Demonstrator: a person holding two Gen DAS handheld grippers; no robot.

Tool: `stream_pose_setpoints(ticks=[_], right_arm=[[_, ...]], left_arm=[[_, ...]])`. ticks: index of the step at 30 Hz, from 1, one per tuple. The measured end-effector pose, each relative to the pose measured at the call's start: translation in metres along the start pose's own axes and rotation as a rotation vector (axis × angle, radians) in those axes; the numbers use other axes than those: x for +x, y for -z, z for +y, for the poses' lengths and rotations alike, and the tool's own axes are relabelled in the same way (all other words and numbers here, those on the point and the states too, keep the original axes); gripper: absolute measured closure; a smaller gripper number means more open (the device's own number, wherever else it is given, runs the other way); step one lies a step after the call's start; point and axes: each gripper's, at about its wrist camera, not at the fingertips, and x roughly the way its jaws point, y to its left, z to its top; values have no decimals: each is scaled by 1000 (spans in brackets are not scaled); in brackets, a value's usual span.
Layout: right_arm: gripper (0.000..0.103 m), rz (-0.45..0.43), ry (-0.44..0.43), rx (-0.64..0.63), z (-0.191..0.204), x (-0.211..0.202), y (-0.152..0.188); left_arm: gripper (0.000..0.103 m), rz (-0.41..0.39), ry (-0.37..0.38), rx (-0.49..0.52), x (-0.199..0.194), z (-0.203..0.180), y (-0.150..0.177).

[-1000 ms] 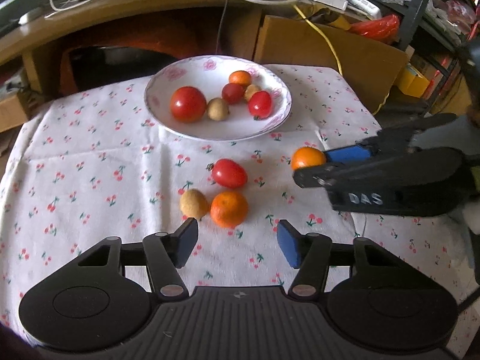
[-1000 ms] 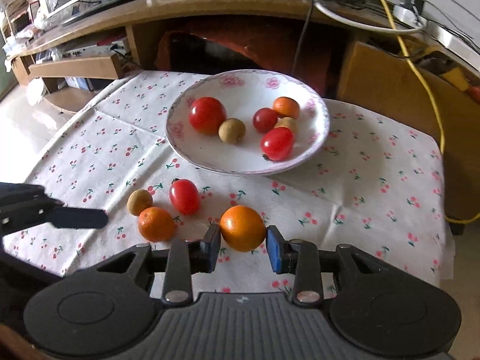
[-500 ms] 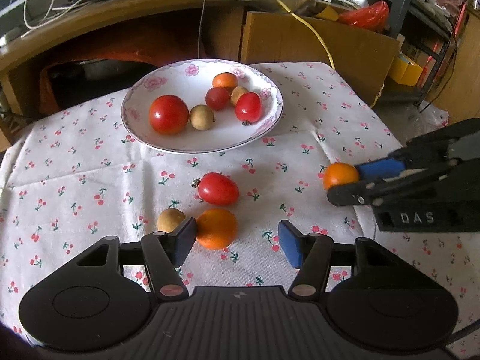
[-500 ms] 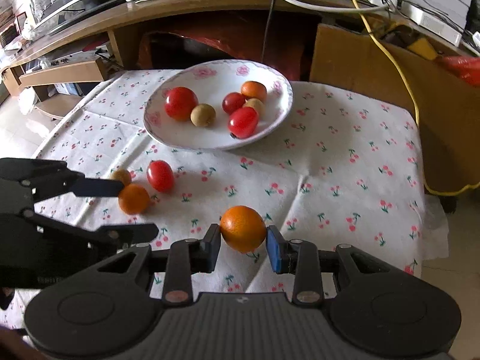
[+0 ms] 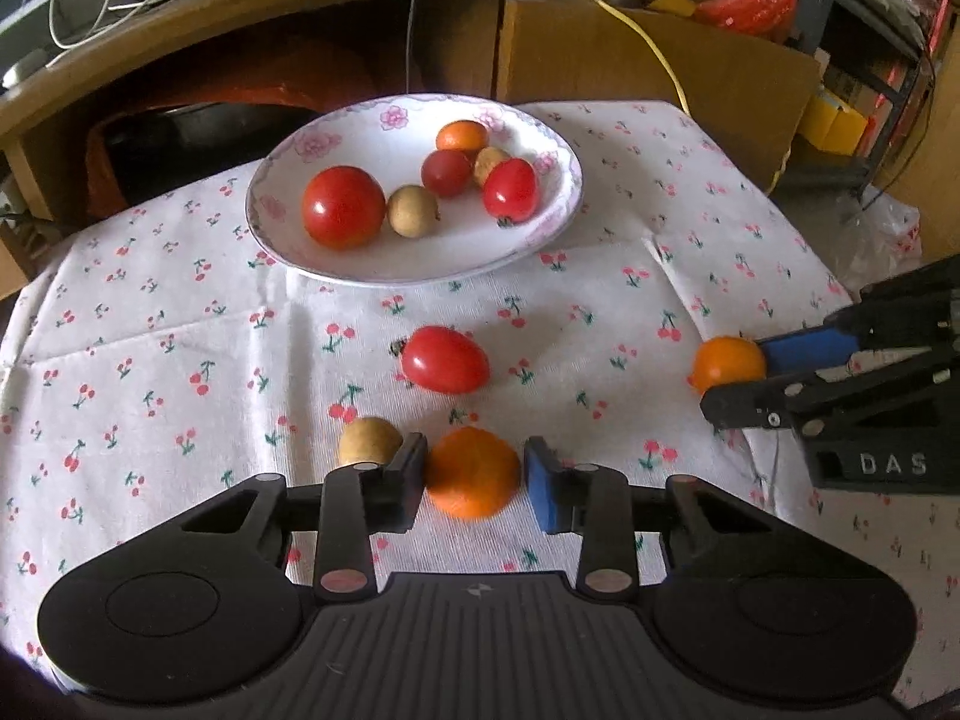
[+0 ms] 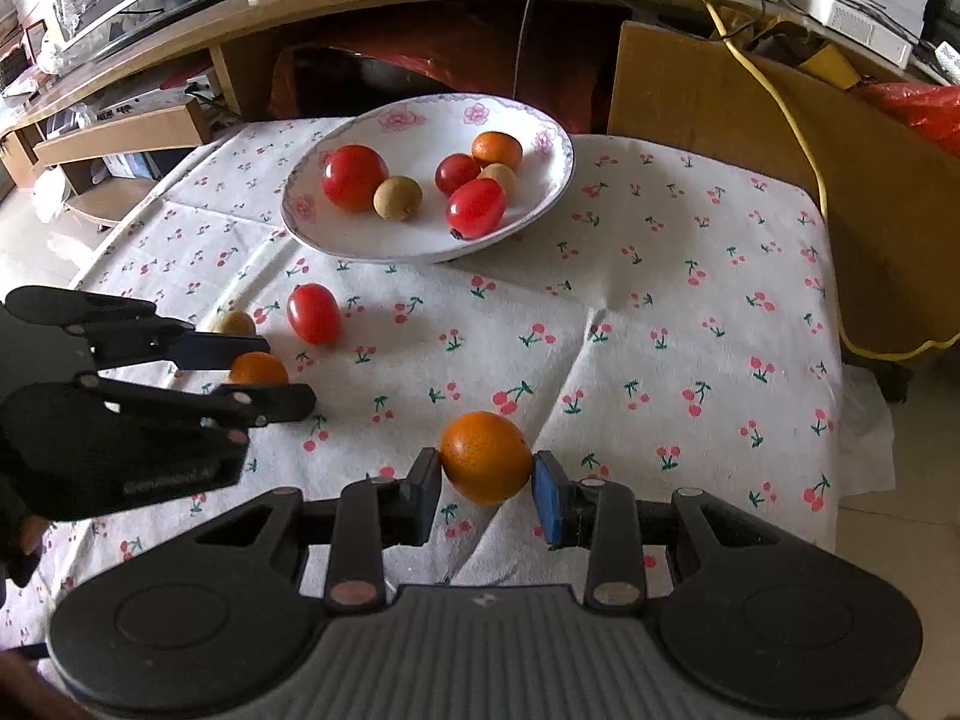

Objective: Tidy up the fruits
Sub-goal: 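Move the left gripper to the other orange mandarin while the right holds its mandarin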

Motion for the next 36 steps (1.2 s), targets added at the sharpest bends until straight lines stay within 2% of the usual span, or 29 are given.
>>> stream_pose_setpoints(ticks=[7,19,25,30,36], right_arm=[[70,-5,-9,-7,4,-11,13],[70,32,14,-65,33,-27,50],[70,40,18,-69,34,-27,55],[66,52,19,-80,35,-24,56],[65,66,3,-43,26,-32,59]], left_arm=[[62,38,1,-2,-22,-2,20],[58,56,7,49,-34,-16,41],[52,61,16,46,-34,-16,42],[43,65,17,51,-37,-17,45],[36,37,25,18,-57,-11,44]])
